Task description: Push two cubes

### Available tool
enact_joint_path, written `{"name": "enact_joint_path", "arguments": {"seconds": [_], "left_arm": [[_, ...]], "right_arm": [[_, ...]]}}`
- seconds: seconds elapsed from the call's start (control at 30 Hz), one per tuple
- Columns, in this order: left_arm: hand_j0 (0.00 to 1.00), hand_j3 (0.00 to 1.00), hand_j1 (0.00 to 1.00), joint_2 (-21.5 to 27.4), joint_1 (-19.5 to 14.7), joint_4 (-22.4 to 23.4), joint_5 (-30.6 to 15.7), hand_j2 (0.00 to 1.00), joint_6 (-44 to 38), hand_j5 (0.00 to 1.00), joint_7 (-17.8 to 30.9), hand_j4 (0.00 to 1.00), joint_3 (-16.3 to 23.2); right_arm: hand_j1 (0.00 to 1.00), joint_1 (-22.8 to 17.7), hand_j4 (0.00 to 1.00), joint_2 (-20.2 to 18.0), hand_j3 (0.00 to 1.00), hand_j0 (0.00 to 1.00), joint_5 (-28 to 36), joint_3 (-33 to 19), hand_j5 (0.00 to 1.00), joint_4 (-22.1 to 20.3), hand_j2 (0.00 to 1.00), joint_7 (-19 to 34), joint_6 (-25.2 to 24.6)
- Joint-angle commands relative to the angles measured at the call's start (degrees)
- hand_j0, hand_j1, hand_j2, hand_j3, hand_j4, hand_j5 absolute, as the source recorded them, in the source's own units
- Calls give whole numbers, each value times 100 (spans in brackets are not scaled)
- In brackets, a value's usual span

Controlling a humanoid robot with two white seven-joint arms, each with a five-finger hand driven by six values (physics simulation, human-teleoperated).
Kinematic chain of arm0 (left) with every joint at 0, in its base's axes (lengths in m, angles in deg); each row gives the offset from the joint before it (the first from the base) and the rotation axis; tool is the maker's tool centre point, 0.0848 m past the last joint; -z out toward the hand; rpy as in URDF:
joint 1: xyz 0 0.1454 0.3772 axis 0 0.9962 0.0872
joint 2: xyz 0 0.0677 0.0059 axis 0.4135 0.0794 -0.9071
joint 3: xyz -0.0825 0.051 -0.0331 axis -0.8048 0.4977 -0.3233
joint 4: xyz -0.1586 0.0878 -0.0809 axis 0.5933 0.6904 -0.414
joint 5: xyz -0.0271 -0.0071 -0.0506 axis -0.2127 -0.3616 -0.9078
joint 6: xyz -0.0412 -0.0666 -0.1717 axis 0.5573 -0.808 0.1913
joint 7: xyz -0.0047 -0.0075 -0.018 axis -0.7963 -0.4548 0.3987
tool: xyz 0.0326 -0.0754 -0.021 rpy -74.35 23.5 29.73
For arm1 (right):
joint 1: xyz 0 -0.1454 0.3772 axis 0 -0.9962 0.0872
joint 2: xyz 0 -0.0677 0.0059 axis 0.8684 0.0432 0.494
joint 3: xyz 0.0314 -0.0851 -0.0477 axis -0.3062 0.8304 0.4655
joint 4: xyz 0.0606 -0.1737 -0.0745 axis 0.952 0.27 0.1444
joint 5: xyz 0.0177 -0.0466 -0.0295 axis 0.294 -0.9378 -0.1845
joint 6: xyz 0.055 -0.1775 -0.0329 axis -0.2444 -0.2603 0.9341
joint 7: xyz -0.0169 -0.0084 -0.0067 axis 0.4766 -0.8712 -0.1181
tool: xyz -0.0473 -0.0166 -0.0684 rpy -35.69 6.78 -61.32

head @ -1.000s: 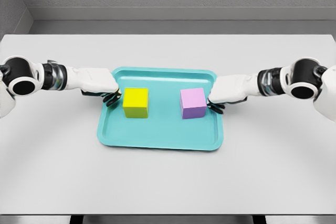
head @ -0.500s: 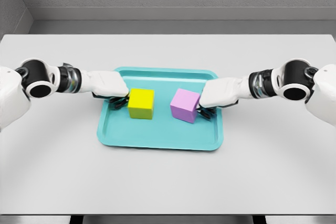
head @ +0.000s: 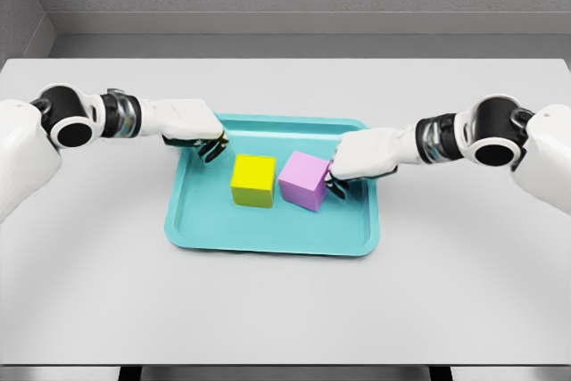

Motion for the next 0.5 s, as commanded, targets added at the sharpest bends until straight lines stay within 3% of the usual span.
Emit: {"name": "enact_joint_path", "arguments": {"seconds": [0.0,0.07,0.27,0.47], "left_arm": [[20,20,20,-38,-9,546,-328,20,-13,20,-1,20,-561],[20,20,20,-38,-79,802,-645,20,-13,20,-1,20,-570],[20,20,20,-20,-79,802,-689,20,-13,20,-1,20,-570],[20,20,20,6,-79,784,-689,20,-13,20,-1,20,-570]], "right_arm": [[41,0,41,-125,41,41,22,-31,41,0,41,-1,-12],[41,9,41,-337,41,41,13,-66,41,0,41,-1,-12],[45,9,45,-689,45,45,48,-295,45,-9,45,-1,-12],[46,-9,46,-653,46,46,575,-339,46,-44,46,-1,-12]]}}
